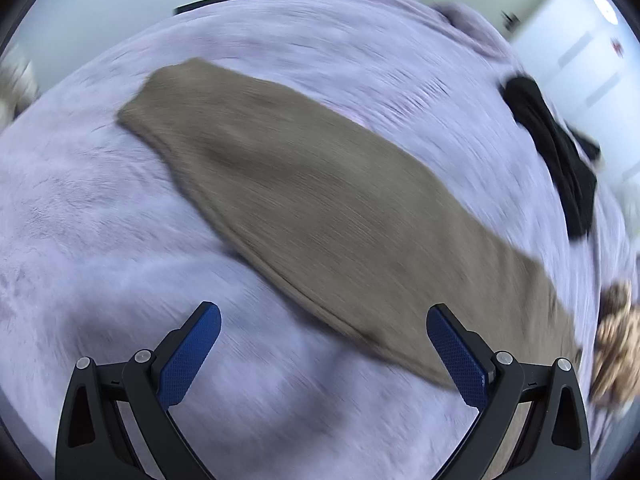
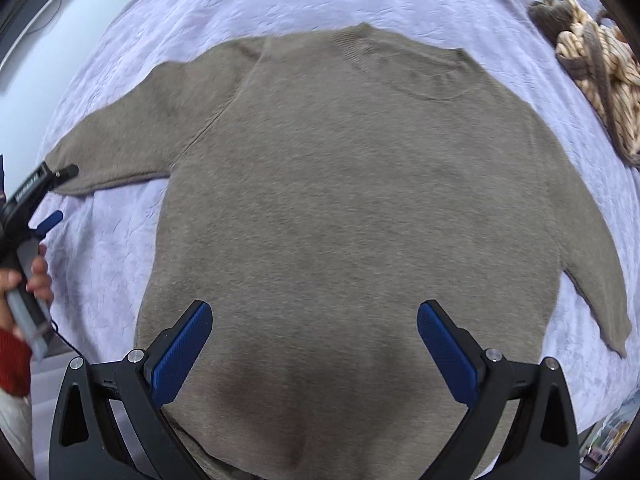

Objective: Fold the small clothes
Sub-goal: 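Grasp the sleeve cuff with the left gripper and fold it across the body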

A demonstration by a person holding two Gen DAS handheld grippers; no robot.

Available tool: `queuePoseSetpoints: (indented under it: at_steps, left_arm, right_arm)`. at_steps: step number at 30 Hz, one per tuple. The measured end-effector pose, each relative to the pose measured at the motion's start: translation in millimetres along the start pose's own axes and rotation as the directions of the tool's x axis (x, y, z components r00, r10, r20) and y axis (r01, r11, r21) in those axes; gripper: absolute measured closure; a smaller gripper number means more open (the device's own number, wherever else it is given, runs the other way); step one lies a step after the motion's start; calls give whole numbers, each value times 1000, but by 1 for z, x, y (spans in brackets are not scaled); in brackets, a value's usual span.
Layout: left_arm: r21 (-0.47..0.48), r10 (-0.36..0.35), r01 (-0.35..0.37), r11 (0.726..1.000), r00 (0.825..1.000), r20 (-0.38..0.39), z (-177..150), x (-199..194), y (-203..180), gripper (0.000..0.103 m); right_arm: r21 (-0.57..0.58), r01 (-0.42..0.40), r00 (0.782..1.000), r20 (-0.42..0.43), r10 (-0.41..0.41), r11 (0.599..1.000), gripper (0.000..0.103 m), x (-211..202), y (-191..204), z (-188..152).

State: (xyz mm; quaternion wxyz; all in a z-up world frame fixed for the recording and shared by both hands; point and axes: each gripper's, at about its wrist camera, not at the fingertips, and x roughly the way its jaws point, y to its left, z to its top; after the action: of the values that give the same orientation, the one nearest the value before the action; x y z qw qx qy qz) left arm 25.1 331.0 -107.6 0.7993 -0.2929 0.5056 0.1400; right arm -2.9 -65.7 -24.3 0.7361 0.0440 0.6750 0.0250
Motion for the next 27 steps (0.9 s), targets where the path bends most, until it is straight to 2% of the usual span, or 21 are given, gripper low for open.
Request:
queuePoseSetpoints:
  at_steps: [3, 6, 9, 10, 11, 12, 14, 16, 19, 22, 25, 27]
  left_arm:
    - [-94, -84, 87, 992, 996, 36, 18, 7, 26, 0]
    - [-129, -155, 160, 979, 987, 47, 28, 16, 30, 0]
    - [-147, -176, 183, 972, 983, 59, 33, 22, 29, 1]
    - [-152, -155, 163, 975, 986, 67, 32, 22, 27, 10]
    - [-156, -136, 146, 977, 988, 74, 33, 20, 32, 31]
    - [-157, -118, 129, 979, 990, 78, 33, 21, 31, 41]
    - [-148, -114, 126, 981, 990, 84, 34, 21, 31, 76]
    - [-127, -178, 189, 974, 979, 97, 35, 15, 32, 89]
    - [-59, -199, 208, 976, 972, 128, 36, -5, 14, 89]
    - [59, -271, 265, 962, 953, 137, 30, -30, -27, 89]
    - [198, -361, 335, 921, 926, 110, 15, -51, -88, 89]
    - [278, -422, 389, 878, 904, 69, -1, -61, -132, 89]
  right_arm:
    - [-25, -6, 1000, -8, 6, 1000, 1, 7, 13, 0]
    - [-38, -9, 1000, -21, 9, 999, 1, 12, 21, 2]
    - [-42, -7, 1000, -26, 6, 999, 1, 16, 27, 4]
    - [-41, -8, 1000, -27, 7, 999, 1, 17, 28, 5]
    - [-40, -10, 1000, -27, 9, 999, 1, 17, 29, 5]
    - [-39, -13, 1000, -26, 12, 999, 1, 16, 29, 5]
    - [-38, -21, 1000, -24, 20, 999, 1, 14, 29, 5]
    - [-36, -29, 999, -17, 29, 999, 1, 11, 27, 5]
    - [-15, -41, 999, -5, 41, 999, 1, 8, 19, 5]
    - [30, -65, 998, 5, 65, 997, 1, 5, 4, 3]
    - [71, -82, 997, 20, 80, 994, 1, 2, -12, 1]
    - [94, -88, 996, 33, 85, 992, 1, -2, -25, -1]
